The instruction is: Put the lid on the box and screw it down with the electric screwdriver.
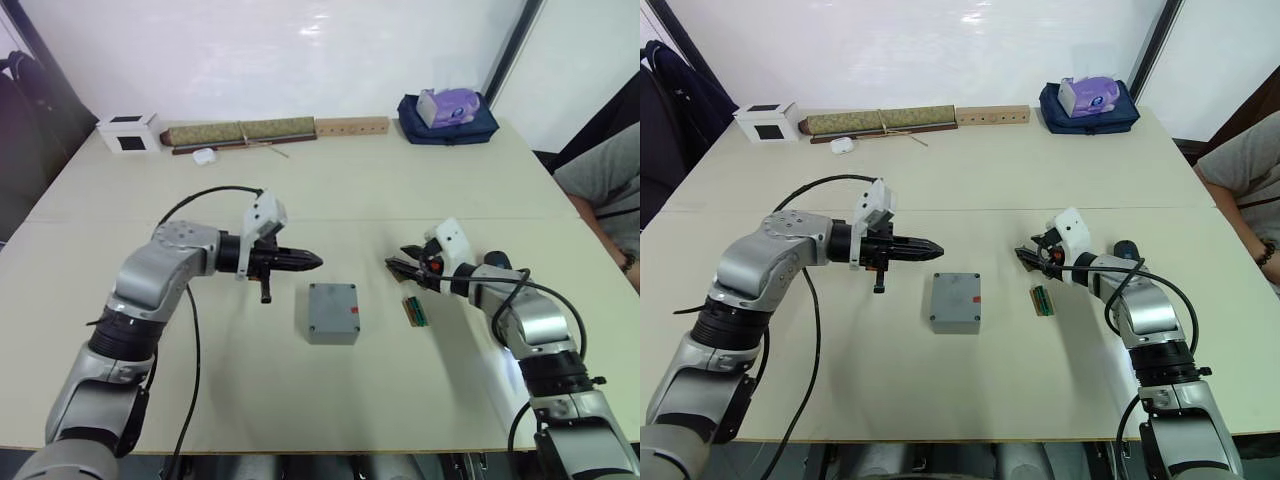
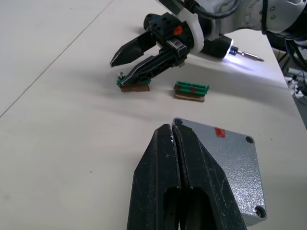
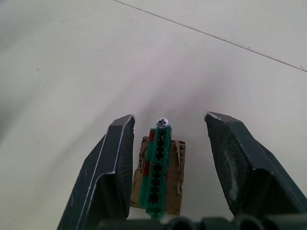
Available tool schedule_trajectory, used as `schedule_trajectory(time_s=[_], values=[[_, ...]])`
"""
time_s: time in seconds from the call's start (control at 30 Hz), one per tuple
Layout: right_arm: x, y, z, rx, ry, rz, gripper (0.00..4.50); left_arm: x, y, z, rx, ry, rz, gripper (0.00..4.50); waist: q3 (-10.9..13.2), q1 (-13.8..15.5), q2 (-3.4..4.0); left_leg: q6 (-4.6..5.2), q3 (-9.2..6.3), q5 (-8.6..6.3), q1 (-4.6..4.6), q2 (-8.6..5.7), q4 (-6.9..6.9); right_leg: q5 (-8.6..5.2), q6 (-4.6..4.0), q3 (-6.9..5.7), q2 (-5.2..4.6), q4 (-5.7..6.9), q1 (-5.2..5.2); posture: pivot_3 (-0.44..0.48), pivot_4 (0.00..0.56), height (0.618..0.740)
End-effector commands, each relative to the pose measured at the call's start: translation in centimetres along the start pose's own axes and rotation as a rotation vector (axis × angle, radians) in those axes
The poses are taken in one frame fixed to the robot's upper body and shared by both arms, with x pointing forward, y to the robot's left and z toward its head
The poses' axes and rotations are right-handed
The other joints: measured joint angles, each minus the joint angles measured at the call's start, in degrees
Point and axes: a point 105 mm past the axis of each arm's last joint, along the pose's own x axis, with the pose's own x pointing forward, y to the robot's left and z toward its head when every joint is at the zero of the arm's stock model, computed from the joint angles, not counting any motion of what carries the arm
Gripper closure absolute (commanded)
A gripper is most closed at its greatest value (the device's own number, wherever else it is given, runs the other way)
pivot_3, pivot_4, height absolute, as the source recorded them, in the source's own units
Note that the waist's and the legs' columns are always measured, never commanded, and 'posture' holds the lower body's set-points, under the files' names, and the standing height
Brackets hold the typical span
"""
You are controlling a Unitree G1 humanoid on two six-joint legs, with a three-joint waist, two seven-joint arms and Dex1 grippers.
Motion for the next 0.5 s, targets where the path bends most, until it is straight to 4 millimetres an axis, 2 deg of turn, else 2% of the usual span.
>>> schedule_trajectory(time_s=[0.03, 0.1, 0.23, 0.37, 0.5], values=[[-0.21, 0.03, 1.33, -0.032, -0.044, 0.001, 2.40, -0.17, -0.22, 0.70, 0.035, -0.017, -0.006, 4.50, 0.00, -0.01, 0.00, 0.00, 0.00, 0.00, 0.00, 0.00, 0.00, 0.00, 0.00, 0.00, 0.00, 0.00, 0.00, 0.000, 0.150, 0.740], [-0.19, -0.06, 1.15, -0.039, -0.036, -0.005, 2.90, -0.15, -0.25, 0.72, 0.034, -0.017, -0.007, 4.50, 0.00, 0.00, 0.00, 0.00, 0.01, 0.00, 0.00, 0.00, 0.00, 0.00, 0.00, 0.00, 0.00, 0.00, 0.00, 0.000, 0.150, 0.740], [-0.21, 0.01, 1.19, -0.040, -0.041, -0.002, 4.46, -0.10, -0.32, 0.77, 0.034, -0.019, -0.009, 4.50, 0.00, 0.00, 0.00, 0.00, 0.00, 0.00, 0.00, 0.00, 0.00, 0.00, 0.00, 0.00, 0.00, 0.00, 0.00, 0.000, 0.150, 0.740], [-0.26, 0.11, 1.14, -0.048, -0.033, 0.005, 4.46, -0.18, -0.27, 0.80, 0.031, -0.018, -0.006, 4.50, 0.00, 0.00, 0.00, 0.00, 0.00, 0.00, 0.00, 0.00, 0.00, 0.00, 0.00, 0.00, 0.00, 0.00, 0.00, 0.000, 0.150, 0.740], [-0.54, 0.22, 2.08, -0.062, -0.071, 0.010, 4.46, -0.21, -0.21, 0.73, 0.028, -0.014, -0.008, 4.50, 0.00, 0.00, 0.00, 0.00, 0.00, 0.00, 0.00, 0.00, 0.00, 0.00, 0.00, 0.00, 0.00, 0.00, 0.00, 0.000, 0.150, 0.740]])
